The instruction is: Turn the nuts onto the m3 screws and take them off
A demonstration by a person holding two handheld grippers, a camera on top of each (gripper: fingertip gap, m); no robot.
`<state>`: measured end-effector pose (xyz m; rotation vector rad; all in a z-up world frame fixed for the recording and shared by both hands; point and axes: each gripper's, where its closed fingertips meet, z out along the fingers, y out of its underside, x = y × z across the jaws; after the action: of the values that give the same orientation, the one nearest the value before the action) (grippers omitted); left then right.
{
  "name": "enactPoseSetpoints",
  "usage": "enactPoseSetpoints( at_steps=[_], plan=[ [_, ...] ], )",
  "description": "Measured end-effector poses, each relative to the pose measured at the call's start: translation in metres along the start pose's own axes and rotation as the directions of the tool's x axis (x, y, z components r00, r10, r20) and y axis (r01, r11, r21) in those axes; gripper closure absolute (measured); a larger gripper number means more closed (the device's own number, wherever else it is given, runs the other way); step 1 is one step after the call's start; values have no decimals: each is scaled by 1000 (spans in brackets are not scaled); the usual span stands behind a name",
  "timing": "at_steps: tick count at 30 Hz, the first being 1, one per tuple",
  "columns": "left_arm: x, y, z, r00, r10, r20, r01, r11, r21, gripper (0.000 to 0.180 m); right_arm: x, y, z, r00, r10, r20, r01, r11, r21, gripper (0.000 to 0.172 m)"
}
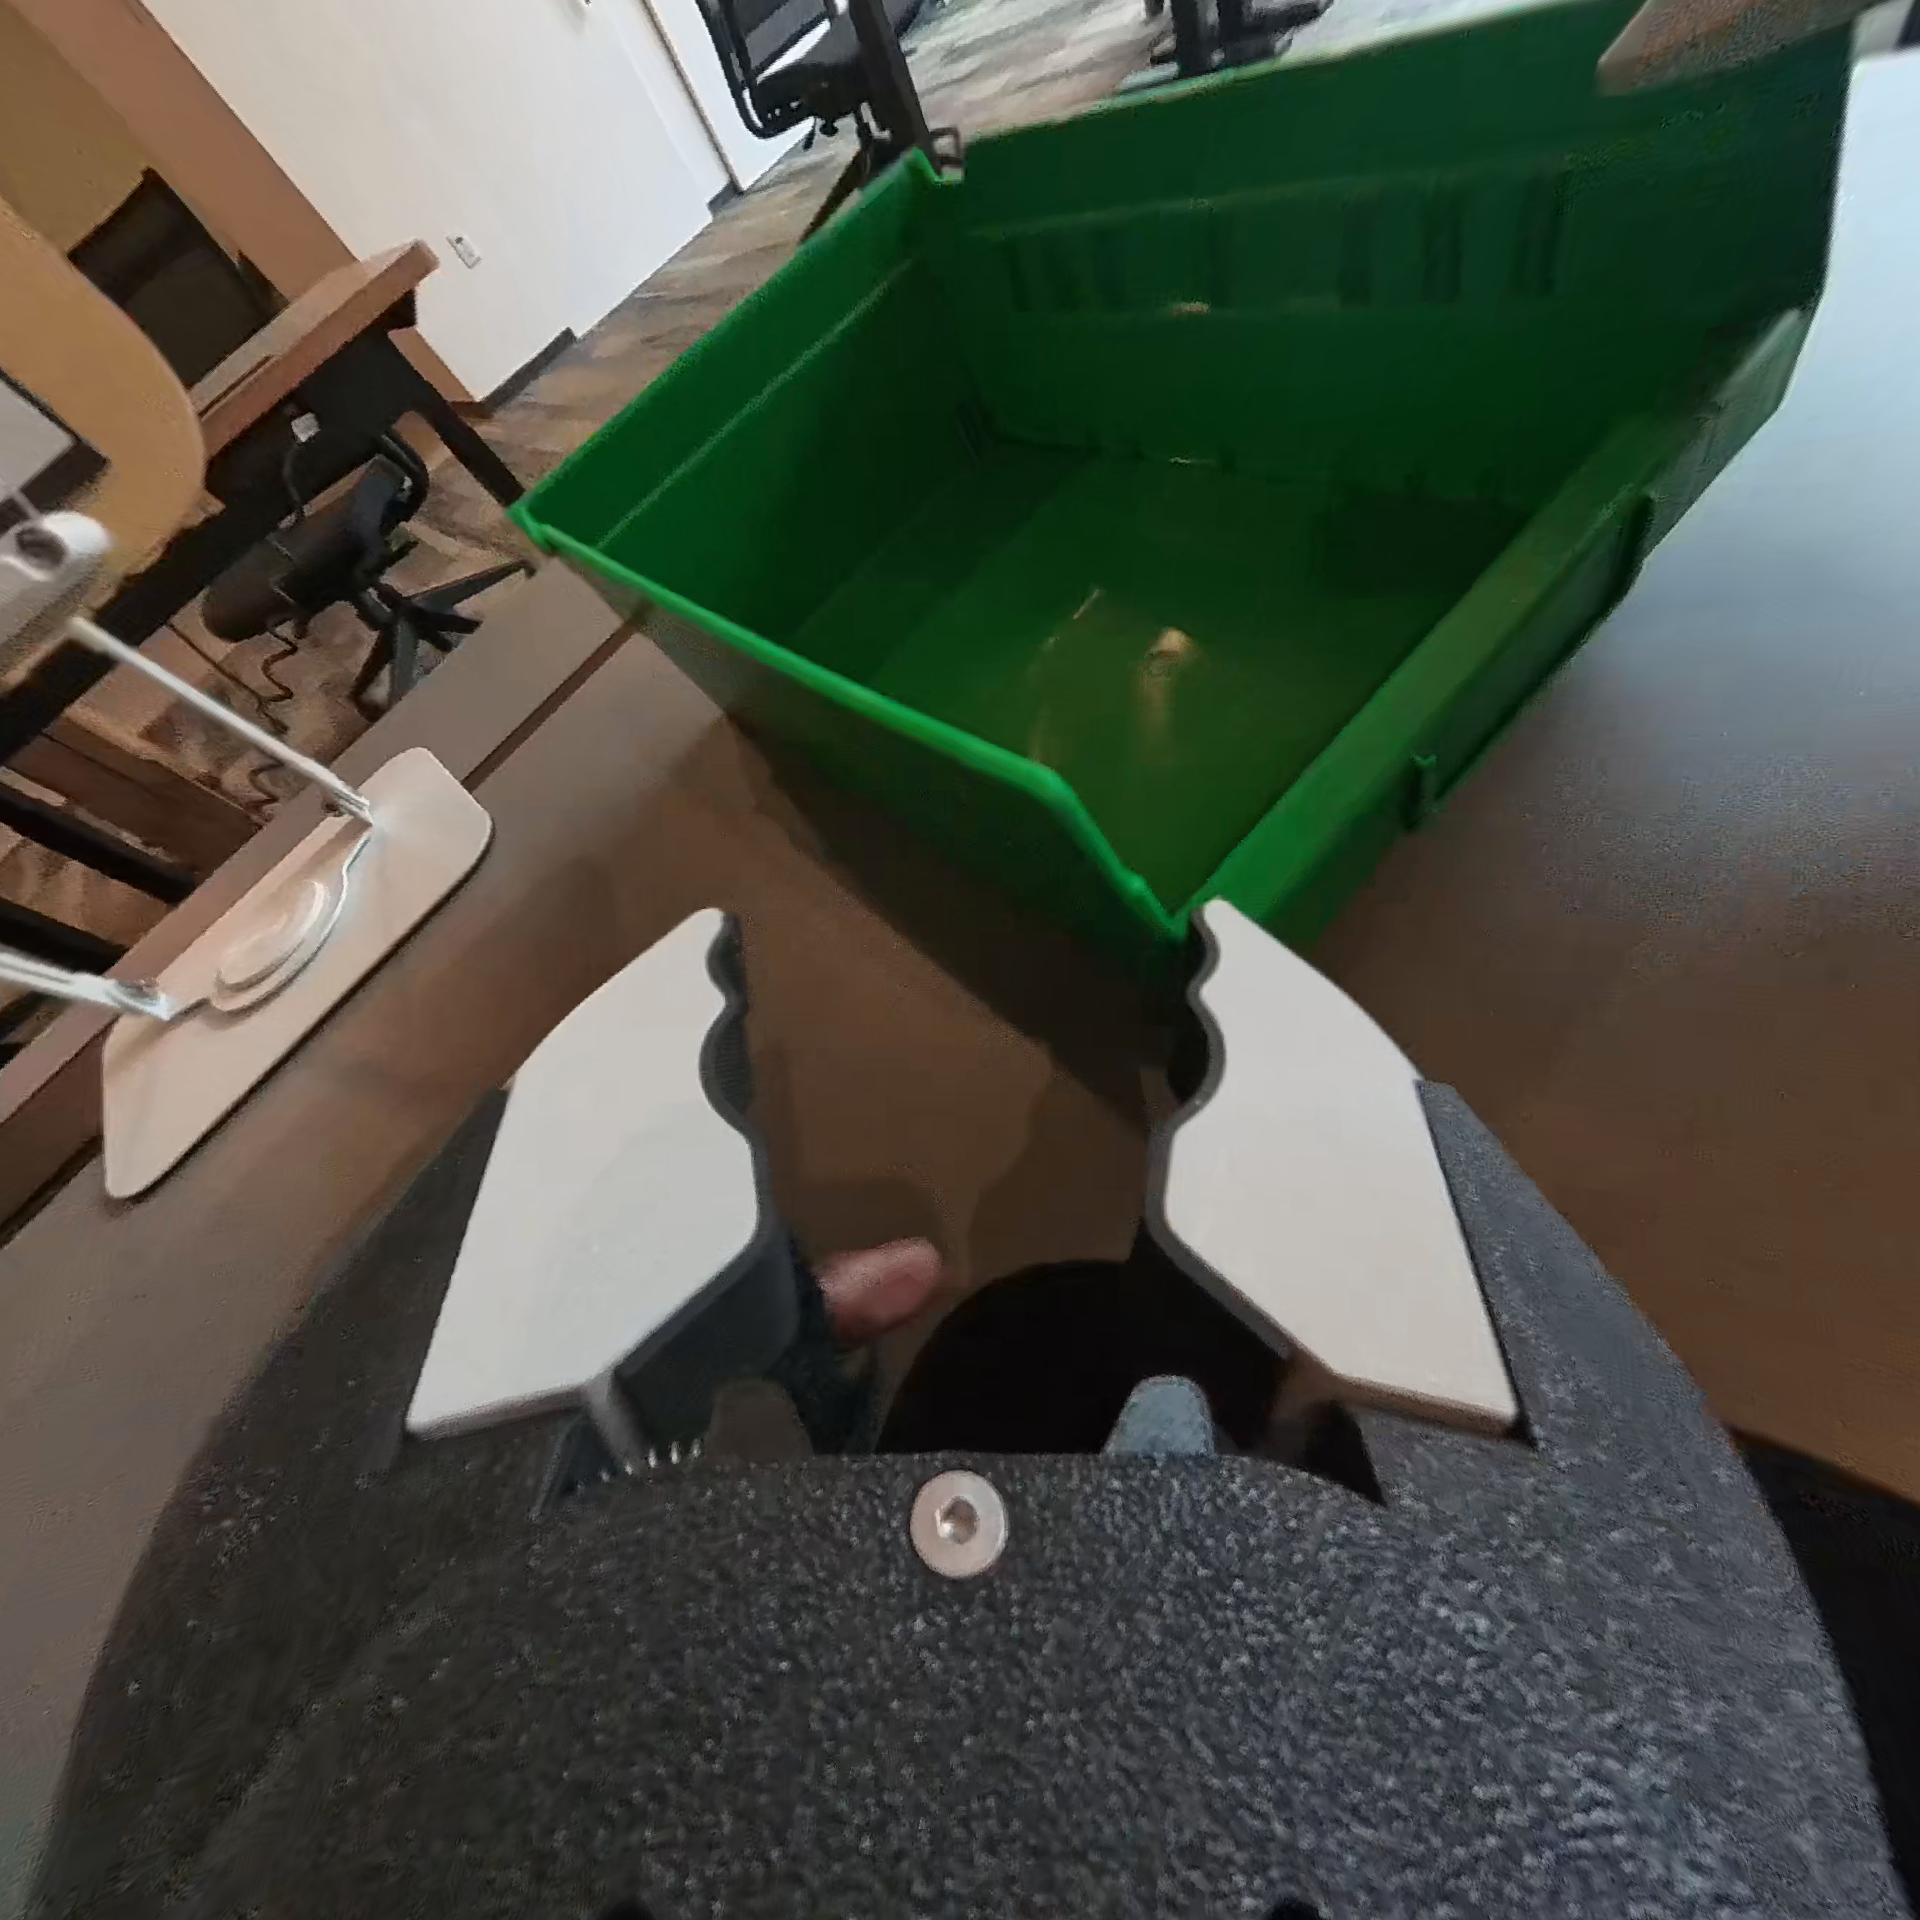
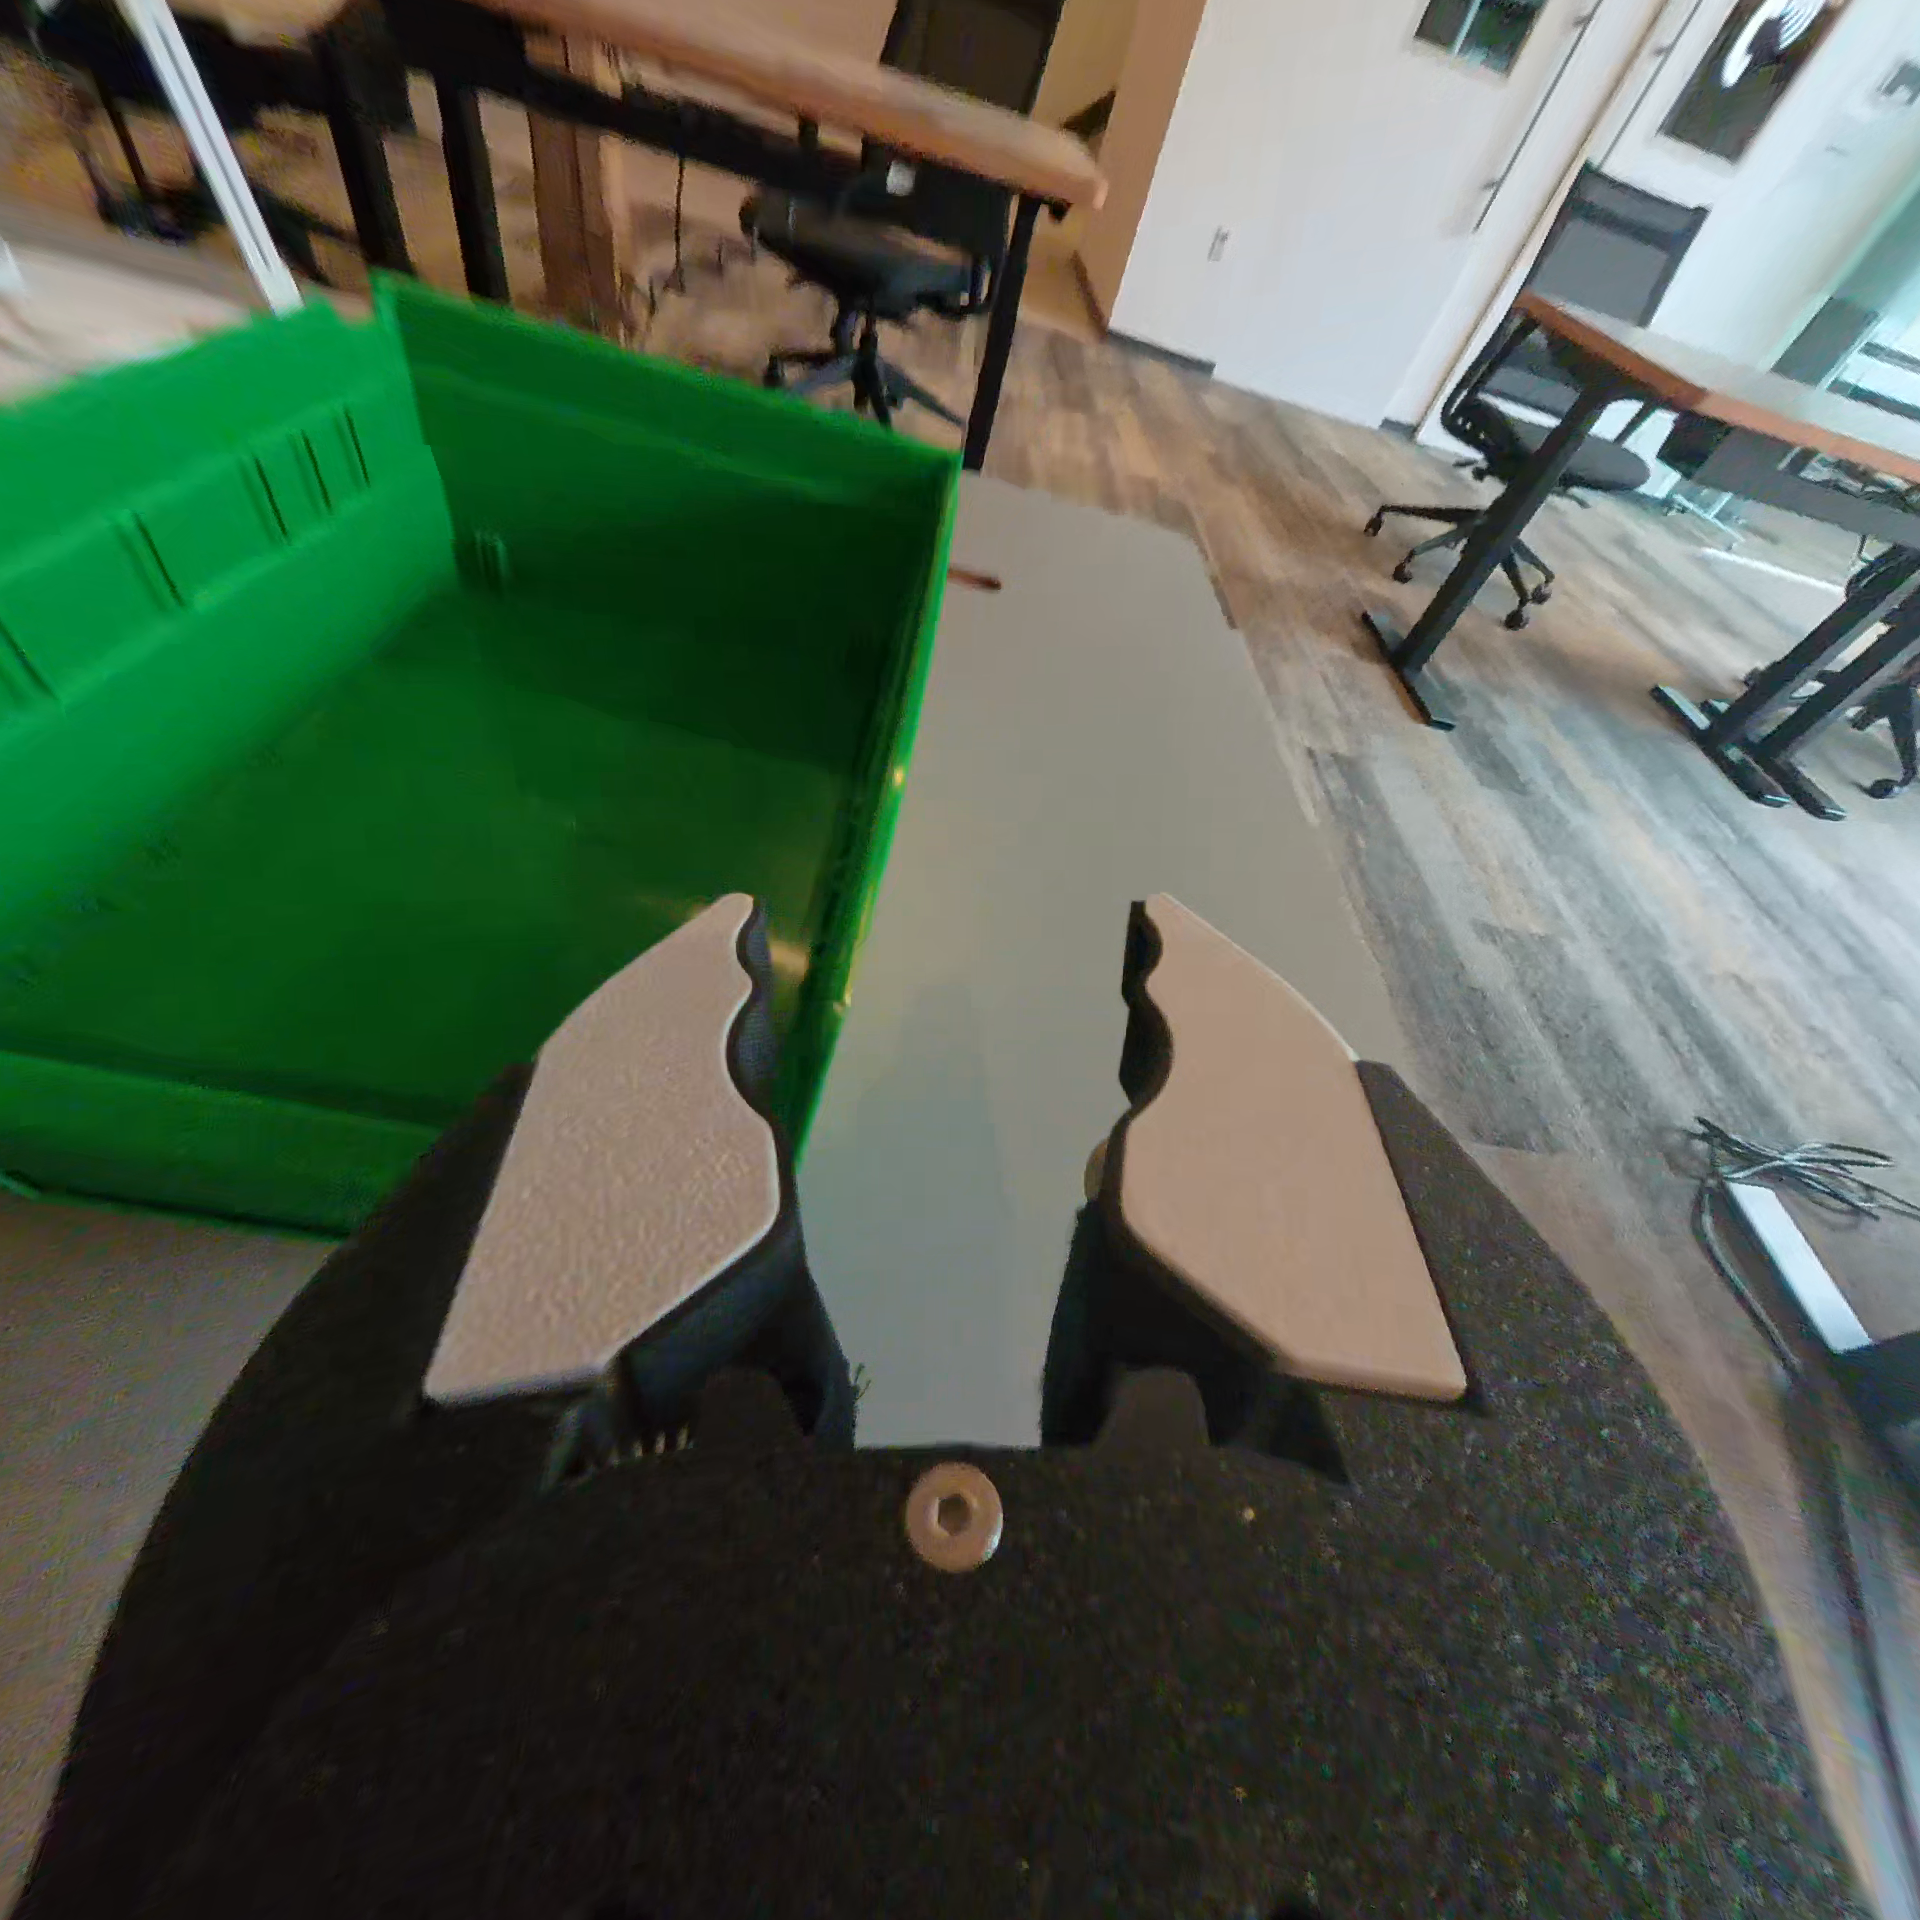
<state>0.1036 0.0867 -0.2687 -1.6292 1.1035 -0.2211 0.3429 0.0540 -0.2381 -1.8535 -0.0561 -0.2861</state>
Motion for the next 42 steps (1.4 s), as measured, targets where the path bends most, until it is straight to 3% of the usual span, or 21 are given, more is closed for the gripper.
enactPoseSetpoints(
  at_steps=[4, 9, 12, 16, 23, 29, 33, 39, 42],
  plan=[
    [-18, -6, -31, 986, -133, -101, 140, 988, 71, 88, -16, -43, -23, 992, 114, 48, -119, 985, 124, 101],
    [-81, -49, -94, 939, -281, -200, 328, 906, 268, 88, -65, -117, -46, 958, 180, 224, -239, 932, 274, 98],
    [-133, -74, -139, 943, -271, -195, 328, 857, 397, 98, -104, -171, -58, 915, 180, 362, -319, 871, 374, 115],
    [-206, -94, -192, 960, -256, -115, 278, 814, 510, 117, -157, -237, -63, 863, 135, 487, -373, 820, 434, 124],
    [-299, -100, -243, 961, -273, 33, 205, 793, 573, 119, -233, -322, -51, 883, -2, 469, -293, 779, 554, 139],
    [-357, -81, -264, 932, -349, 98, 229, 776, 588, 126, -268, -347, -21, 900, -12, 435, -240, 821, 519, 135],
    [-389, -51, -264, 908, -390, 154, 255, 805, 536, 128, -273, -351, -2, 915, 17, 402, -232, 838, 494, 132],
    [-427, 0, -254, 861, -443, 250, 314, 849, 425, 130, -266, -332, 32, 941, 67, 331, -219, 867, 448, 129],
    [-436, 25, -246, 857, -443, 265, 340, 870, 356, 129, -266, -316, 51, 947, 56, 317, -181, 907, 381, 119]
  ],
)
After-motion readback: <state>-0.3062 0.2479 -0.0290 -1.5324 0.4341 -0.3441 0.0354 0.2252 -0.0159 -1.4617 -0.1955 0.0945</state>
